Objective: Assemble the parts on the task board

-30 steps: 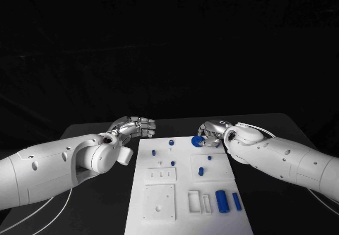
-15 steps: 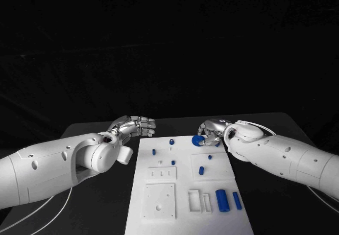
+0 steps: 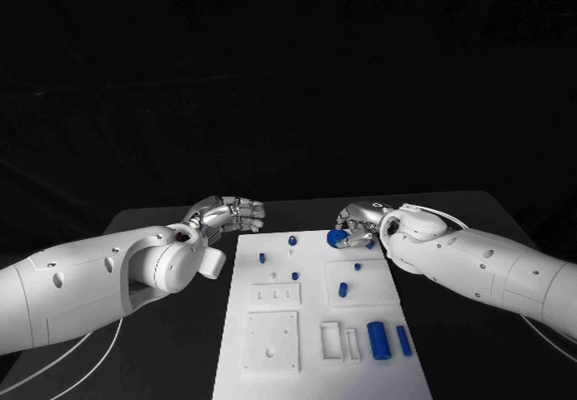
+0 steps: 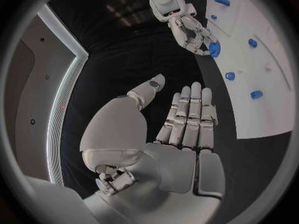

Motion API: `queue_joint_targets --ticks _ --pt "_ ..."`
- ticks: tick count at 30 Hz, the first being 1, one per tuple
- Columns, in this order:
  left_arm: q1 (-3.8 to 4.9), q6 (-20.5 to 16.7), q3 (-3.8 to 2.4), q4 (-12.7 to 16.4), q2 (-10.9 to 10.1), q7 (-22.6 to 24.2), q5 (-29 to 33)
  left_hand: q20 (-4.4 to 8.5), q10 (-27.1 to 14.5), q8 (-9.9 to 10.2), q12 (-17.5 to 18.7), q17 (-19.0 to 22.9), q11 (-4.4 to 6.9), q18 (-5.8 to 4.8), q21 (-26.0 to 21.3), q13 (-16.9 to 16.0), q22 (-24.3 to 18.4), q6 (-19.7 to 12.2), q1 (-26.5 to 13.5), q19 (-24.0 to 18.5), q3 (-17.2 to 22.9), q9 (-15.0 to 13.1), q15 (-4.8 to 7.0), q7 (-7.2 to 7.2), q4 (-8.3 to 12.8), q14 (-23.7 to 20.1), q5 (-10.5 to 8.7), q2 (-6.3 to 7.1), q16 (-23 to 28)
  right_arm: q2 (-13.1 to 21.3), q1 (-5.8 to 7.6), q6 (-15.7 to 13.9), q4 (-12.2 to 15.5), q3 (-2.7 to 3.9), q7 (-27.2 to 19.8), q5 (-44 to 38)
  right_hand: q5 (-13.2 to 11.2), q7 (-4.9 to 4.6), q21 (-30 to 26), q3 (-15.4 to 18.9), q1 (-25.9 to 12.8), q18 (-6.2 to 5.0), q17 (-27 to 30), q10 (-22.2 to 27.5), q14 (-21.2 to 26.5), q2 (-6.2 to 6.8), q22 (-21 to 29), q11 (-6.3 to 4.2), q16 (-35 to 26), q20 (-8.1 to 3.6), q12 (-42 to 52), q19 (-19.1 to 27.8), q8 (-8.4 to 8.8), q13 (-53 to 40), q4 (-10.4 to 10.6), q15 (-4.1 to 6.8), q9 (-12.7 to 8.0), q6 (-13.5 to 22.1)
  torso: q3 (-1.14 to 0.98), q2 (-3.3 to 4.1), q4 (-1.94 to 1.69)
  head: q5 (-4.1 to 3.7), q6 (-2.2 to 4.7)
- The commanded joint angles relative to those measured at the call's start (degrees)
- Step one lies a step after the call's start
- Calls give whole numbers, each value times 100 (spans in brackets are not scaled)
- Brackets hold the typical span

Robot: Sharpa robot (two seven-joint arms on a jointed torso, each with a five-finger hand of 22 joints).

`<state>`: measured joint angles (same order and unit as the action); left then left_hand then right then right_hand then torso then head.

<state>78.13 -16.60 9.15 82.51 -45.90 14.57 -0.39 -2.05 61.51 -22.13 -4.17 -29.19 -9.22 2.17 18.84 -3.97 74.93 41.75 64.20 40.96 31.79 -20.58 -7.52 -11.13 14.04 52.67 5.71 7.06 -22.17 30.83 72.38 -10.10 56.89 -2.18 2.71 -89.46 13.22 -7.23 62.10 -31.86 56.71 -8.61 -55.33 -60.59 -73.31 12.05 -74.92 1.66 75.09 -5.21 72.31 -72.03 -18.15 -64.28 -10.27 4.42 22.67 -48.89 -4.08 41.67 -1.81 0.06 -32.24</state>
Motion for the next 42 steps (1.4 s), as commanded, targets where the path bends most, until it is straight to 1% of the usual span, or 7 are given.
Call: queue_joint_targets --ticks 1,3,5,13,20,32,42 --pt "5 79 -4 20 5 33 -4 6 -24 24 38 -1 4 56 36 6 125 -46 -27 -35 23 -5 -26 -78 8 -4 27 21 39 -11 -69 289 10 -49 156 -225 -62 -54 15 7 25 -639 -13 8 -29 -52 -85 -33 -32 -18 14 10 -68 -6 2 50 30 -252 -2 -1 0 1 -1" --pt "5 81 -4 23 2 32 -4 6 -25 25 38 -2 4 56 36 6 125 -47 -28 -35 24 -6 -26 -79 8 -4 27 20 39 -14 -69 276 21 -52 161 -254 -151 -6 13 -36 57 -639 -24 2 -34 -92 -83 -78 -48 -15 3 11 -143 12 4 92 62 -399 0 -2 -3 -1 0" --pt "5 78 -4 23 1 32 -4 6 -25 25 38 -2 4 56 36 6 125 -47 -28 -35 24 -6 -26 -79 8 -4 27 20 39 -17 -69 268 28 -53 165 -280 -423 42 7 -165 129 -639 -37 -12 -43 -101 -80 -128 -73 -9 -16 11 -190 35 26 137 85 -515 -1 -1 -3 -2 1" --pt "5 80 -4 20 3 35 -4 6 -26 26 37 -2 3 56 37 5 125 -48 -28 -36 25 -6 -27 -80 6 -4 27 19 39 -47 -69 122 60 -90 250 -642 -864 117 14 -476 301 -639 -73 -57 -69 -102 -84 -196 -118 12 -46 4 -273 69 17 203 135 -754 -4 1 0 -2 2" --pt "4 78 -4 -1 10 32 -4 6 -27 26 36 -2 3 56 37 5 125 -48 -28 -36 26 -7 -27 -80 5 -4 28 16 39 -43 -73 38 101 -128 256 -1024 -952 131 24 -599 383 -639 -91 -88 -83 -46 -87 -209 -135 23 -53 -3 -273 73 -37 214 145 -801 -4 3 3 -12 -1" --pt "4 71 -4 8 0 30 -4 5 -28 27 35 -3 2 56 38 4 125 -49 -31 -37 27 -8 -27 -81 2 -4 28 11 39 -9 -109 59 162 -150 274 -769 -931 143 31 -788 433 -639 -112 -131 -101 -75 -85 -220 -159 47 -56 -13 -274 66 -33 222 158 -868 -5 -2 3 -18 1" --pt "4 58 -4 -23 1 32 -4 5 -29 28 33 -3 1 56 40 4 125 -50 -37 -36 28 -9 -27 -82 -3 -4 30 4 39 88 -109 -453 459 -143 534 -1046 -855 149 36 -915 418 -639 -131 -147 -109 -122 -82 -227 -167 44 -56 -32 -258 59 27 232 160 -878 -5 0 -5 3 29"
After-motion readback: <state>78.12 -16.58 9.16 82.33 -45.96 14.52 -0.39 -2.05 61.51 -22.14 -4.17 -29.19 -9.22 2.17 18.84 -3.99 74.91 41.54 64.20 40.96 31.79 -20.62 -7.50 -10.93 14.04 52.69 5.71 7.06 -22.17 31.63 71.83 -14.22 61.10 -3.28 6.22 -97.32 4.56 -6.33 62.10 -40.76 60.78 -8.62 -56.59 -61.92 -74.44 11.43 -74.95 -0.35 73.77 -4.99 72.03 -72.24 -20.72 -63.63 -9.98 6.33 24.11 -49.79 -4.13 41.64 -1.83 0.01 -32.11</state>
